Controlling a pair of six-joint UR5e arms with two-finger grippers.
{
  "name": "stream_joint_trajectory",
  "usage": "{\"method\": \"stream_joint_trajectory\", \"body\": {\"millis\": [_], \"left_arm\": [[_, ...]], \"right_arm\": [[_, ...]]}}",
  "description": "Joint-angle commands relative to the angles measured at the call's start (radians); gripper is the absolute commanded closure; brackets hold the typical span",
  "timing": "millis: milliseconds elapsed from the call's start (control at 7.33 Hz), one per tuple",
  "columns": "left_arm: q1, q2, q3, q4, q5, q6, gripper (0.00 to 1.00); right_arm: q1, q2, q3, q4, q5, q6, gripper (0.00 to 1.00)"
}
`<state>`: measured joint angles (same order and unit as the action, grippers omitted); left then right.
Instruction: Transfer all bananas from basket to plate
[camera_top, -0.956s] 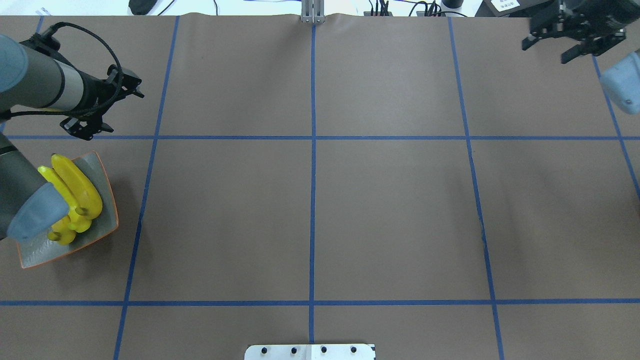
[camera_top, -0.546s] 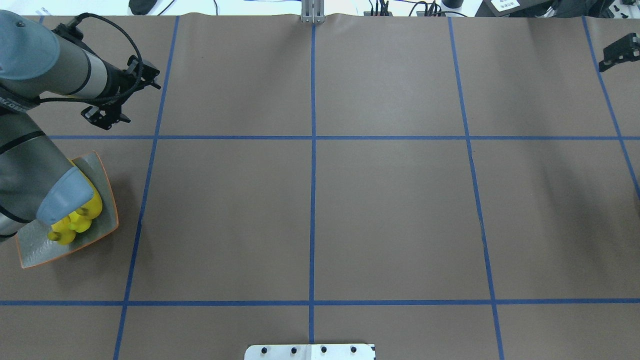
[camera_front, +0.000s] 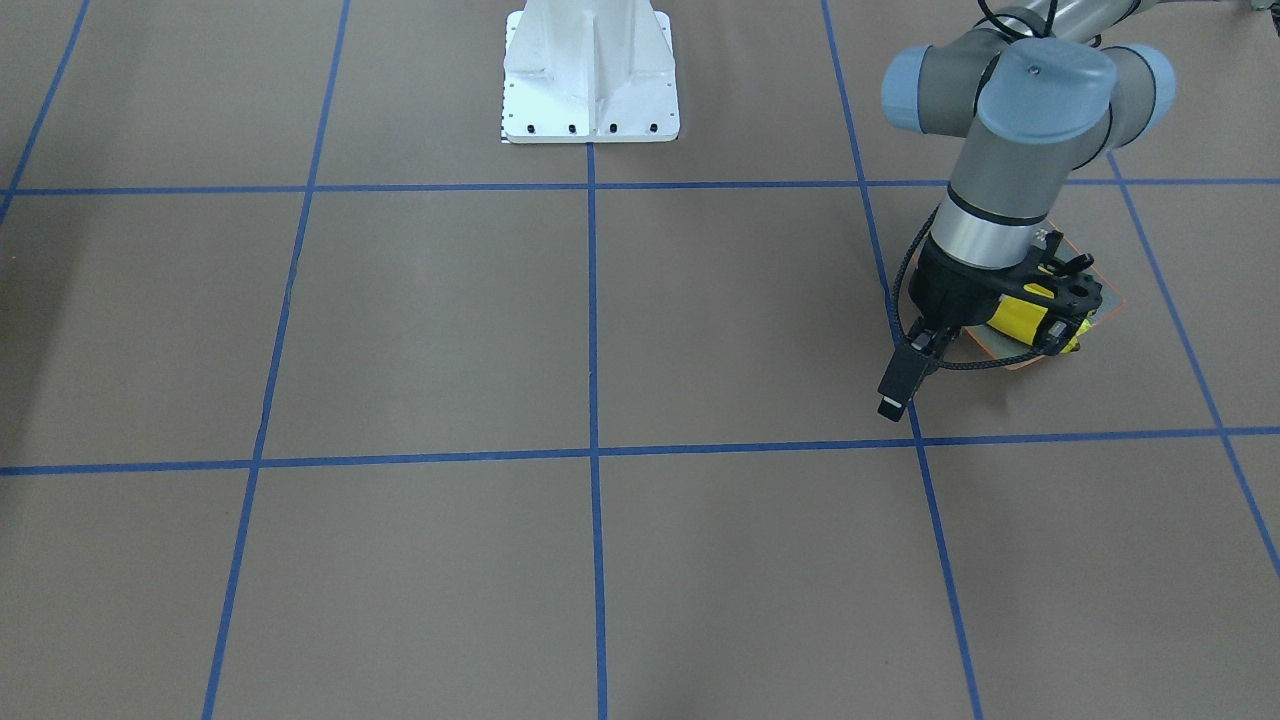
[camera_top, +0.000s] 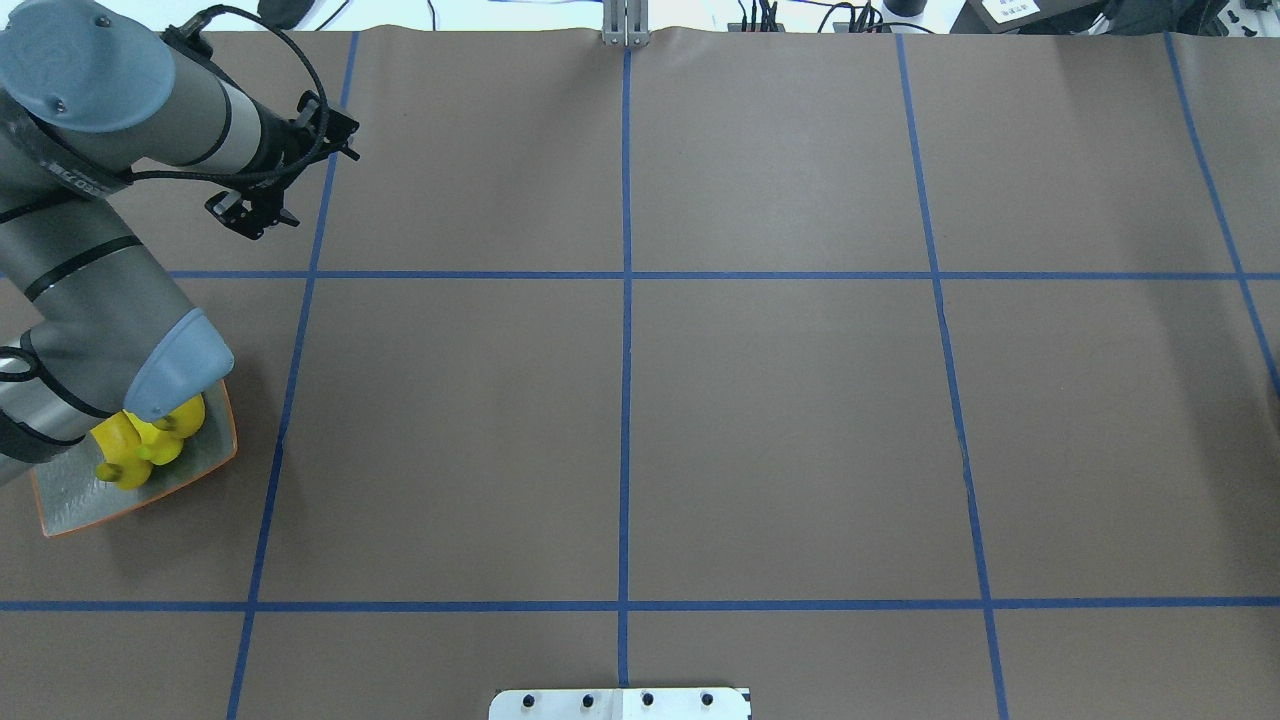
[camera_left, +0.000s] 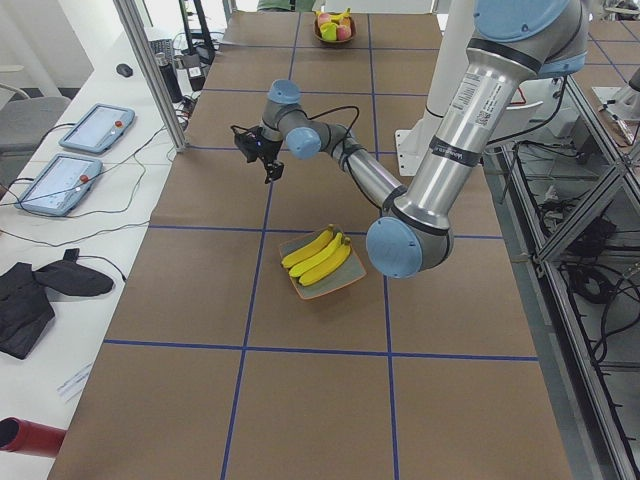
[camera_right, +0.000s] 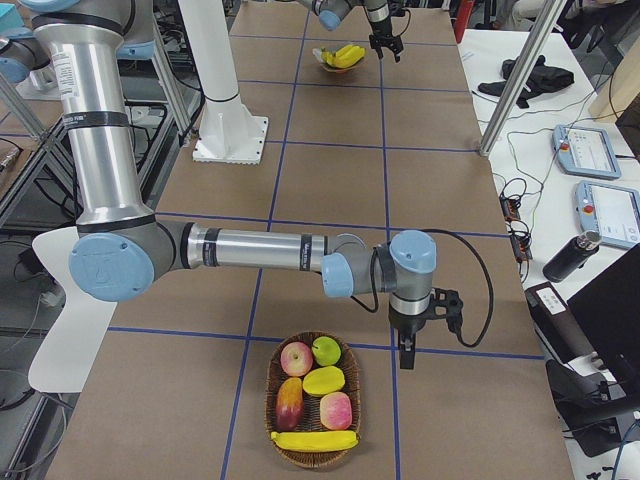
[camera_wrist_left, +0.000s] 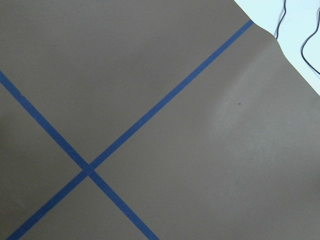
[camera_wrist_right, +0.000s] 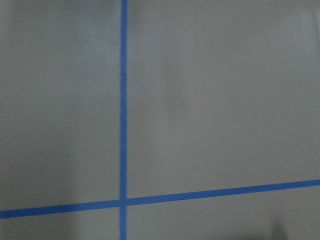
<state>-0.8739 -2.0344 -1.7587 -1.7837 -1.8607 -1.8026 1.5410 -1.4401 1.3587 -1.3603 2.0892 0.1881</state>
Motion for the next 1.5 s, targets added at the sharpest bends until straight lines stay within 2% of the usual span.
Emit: {"method": "stream_joint_trajectory", "body": {"millis": [0,137,273,410,819,1365], "left_arm": [[0.006,-0.027,0.015,0.0,0.0,0.0,0.0],[0.006,-0.029,0.015,-0.002,0.0,0.0,0.0],[0.006,-0.029,0.015,-0.003,0.0,0.002,0.0],[0.007,-0.036,0.022,-0.005,0.002,0.002,0.0],[0.015,-0.038,0.027,-0.005,0.003,0.002,0.0],[0.019,-0.036,0.035,-0.005,0.003,0.019,0.0]], "right_arm": [[0.011,-0.011,-0.129,0.097,-0.035,-0.015,0.0],[0.011,-0.013,-0.189,0.125,-0.043,-0.016,0.0],[0.01,-0.023,-0.207,0.127,-0.067,-0.018,0.0],[0.01,-0.046,-0.208,0.127,-0.105,-0.019,0.0],[0.01,-0.075,-0.224,0.127,-0.135,-0.024,0.0],[0.004,-0.02,-0.25,0.127,-0.141,-0.021,0.0]]}}
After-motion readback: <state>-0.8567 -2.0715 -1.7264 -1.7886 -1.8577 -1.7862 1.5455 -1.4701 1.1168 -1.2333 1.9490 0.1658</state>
